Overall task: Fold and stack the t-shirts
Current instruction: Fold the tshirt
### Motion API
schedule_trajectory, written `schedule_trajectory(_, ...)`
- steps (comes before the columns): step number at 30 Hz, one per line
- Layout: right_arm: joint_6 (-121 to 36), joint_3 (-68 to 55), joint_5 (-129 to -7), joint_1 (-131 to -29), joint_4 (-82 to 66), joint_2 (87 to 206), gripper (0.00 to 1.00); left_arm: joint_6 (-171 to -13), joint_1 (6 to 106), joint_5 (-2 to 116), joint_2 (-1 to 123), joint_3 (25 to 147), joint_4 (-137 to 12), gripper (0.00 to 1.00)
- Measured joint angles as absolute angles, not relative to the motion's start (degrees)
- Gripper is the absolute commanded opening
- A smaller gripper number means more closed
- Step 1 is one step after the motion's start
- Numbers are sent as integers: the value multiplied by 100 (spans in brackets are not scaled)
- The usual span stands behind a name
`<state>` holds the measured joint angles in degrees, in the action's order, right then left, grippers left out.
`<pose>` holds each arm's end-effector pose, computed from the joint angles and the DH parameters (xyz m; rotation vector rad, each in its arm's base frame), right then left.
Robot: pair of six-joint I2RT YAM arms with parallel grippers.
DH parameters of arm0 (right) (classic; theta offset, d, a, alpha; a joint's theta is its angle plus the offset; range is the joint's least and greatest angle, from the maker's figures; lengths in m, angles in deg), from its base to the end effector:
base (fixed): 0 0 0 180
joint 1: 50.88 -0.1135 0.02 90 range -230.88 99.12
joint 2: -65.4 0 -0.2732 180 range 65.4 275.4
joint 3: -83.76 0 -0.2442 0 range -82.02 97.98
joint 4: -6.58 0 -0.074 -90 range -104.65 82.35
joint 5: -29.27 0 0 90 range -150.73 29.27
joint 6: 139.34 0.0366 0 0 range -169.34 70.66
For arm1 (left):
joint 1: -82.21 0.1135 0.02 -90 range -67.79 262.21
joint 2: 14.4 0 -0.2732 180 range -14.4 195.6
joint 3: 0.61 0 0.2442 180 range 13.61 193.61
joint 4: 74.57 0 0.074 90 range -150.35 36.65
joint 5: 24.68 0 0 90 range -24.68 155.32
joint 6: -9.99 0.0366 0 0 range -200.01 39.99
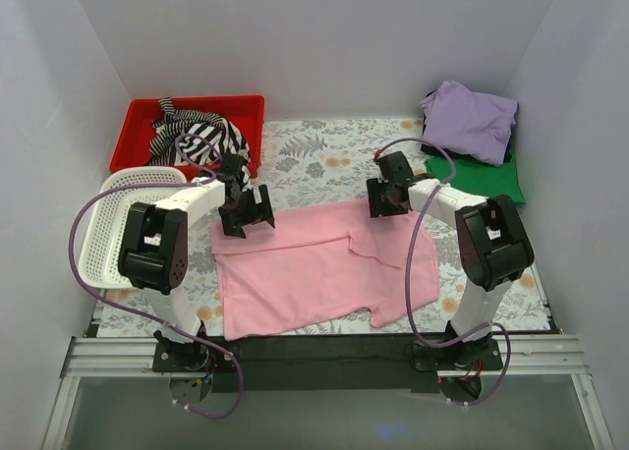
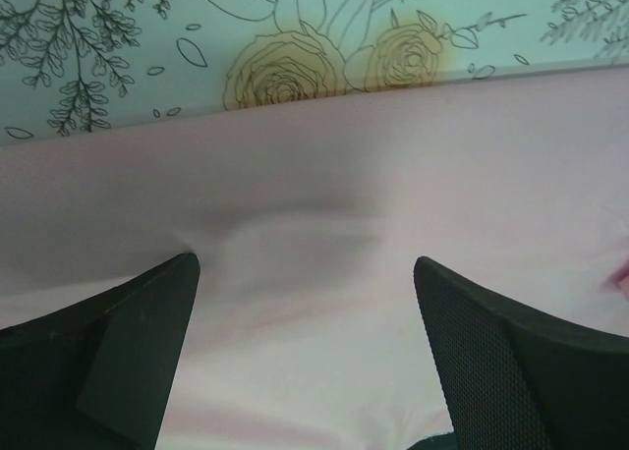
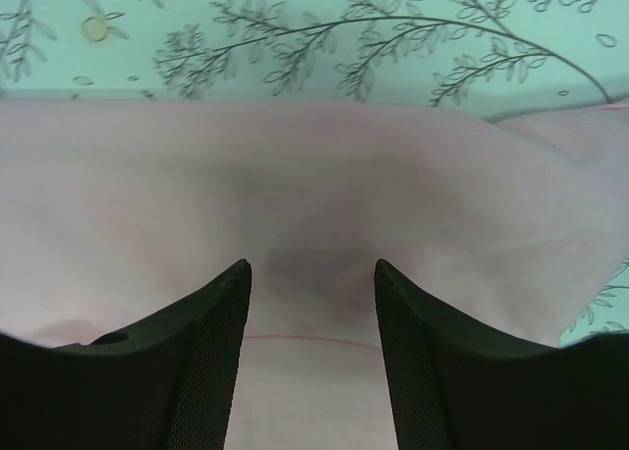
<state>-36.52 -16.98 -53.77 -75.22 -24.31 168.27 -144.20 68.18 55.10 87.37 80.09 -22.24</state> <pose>0.3377 0.1479 0.1922 -0.2037 2.5071 0.1115 0.3235 -0.0875 0.1877 -1.2323 2.7252 -0.4827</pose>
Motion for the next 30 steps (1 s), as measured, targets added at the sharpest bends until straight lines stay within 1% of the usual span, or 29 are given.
schedule_trajectory(3, -3709, -1600, -5495, -7231, -2416, 17057, 60, -14459, 6818, 5694, 8851, 8031, -2246, 90)
schedule_trajectory(7, -3757, -1132, -5827, -6910, -2346, 17461, 59, -14503, 6812, 5886, 9098, 8333, -2095, 91)
schedule_trajectory(16, -3790, 64, -6317, -6624, -2208, 18386, 59, -14409, 6816, 6522, 10210, 9887, -1680, 91)
schedule_trajectory(19, -3890, 247, -6479, -6589, -2191, 18512, 59, -14356, 6816, 6802, 10466, 10252, -1684, 91)
schedule_trajectory(25, -4100, 86, -6732, -6584, -2073, 18386, 62, -14297, 6827, 6931, 10514, 10346, -1881, 91)
schedule_trajectory(28, -4179, -373, -6763, -6582, -2044, 17924, 65, -14300, 6853, 6811, 10350, 10145, -2156, 91)
schedule_trajectory(30, -4205, -804, -6752, -6584, -2042, 17293, 66, -14302, 6860, 6714, 10121, 9961, -2259, 91)
